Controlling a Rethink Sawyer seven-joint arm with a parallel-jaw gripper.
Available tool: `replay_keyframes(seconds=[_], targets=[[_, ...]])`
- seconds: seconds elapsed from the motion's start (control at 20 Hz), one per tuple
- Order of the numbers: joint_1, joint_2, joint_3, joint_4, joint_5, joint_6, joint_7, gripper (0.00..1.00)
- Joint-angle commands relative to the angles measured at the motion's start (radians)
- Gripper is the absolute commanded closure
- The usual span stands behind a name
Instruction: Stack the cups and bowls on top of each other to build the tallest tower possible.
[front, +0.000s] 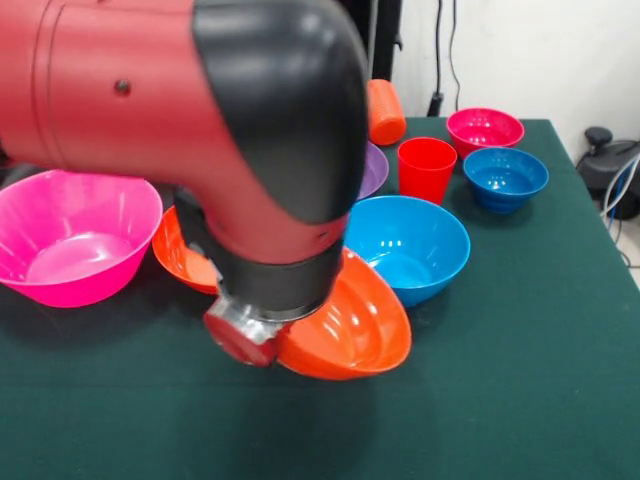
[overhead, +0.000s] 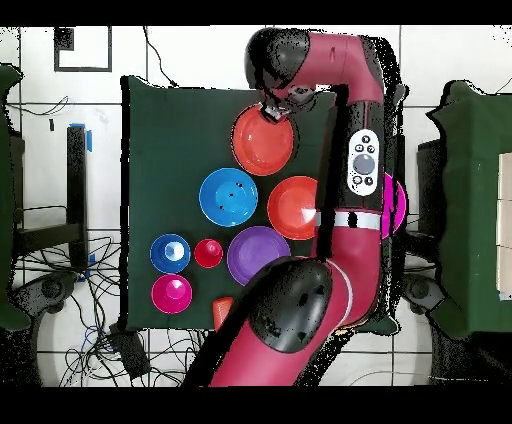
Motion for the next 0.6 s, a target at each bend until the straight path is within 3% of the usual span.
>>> replay_keyframes(seconds=[0.05,0.3,0.6], targets=[[-0.071,-0.03,-0.061,0.012,-0.001,0.014,-0.099,1.0],[-0.143,-0.104,-0.144,0.15,0.087,-0.024,0.028,1.0],[-0.153,-0.135,-0.171,0.125,0.099,0.014,0.039,1.0]])
